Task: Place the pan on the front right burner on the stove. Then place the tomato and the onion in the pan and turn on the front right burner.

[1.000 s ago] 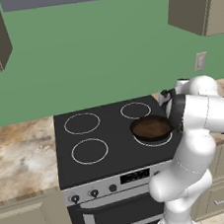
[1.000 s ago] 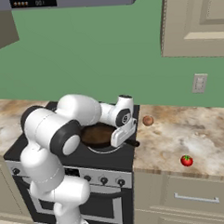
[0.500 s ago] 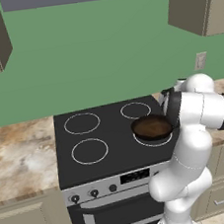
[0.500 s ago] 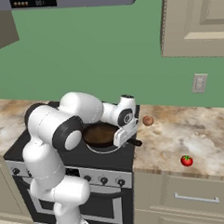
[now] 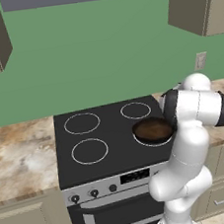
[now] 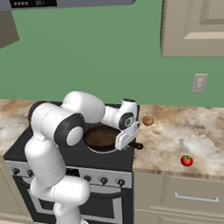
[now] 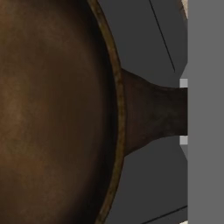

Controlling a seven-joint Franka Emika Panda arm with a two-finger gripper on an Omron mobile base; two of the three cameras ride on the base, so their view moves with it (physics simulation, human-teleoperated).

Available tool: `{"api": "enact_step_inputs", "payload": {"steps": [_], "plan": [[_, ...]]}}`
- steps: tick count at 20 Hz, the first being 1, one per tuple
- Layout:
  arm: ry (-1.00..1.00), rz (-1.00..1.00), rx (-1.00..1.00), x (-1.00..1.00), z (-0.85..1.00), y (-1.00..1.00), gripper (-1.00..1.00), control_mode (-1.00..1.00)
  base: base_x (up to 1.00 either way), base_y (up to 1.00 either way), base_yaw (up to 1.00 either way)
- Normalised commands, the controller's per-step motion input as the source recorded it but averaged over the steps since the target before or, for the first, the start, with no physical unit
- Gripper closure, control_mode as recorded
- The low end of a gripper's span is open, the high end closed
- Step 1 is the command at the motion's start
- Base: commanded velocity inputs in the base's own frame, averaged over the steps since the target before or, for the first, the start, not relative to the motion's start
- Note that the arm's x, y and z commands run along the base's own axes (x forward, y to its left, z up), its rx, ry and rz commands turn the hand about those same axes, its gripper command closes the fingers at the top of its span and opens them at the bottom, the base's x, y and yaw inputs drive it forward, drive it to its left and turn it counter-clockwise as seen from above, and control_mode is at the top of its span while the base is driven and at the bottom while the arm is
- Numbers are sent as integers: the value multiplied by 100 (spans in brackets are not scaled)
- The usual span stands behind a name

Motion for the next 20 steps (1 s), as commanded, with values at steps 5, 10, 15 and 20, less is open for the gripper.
{"api": "enact_step_inputs", "payload": {"steps": [5,10,15,20], "plan": [[0,0,0,11,-17,0,100,-100,0,0,0],[0,0,0,30,-19,0,100,-100,0,0,0],[0,0,0,30,-20,0,100,-100,0,0,0],[0,0,0,23,-43,0,-100,-100,0,0,0]]}}
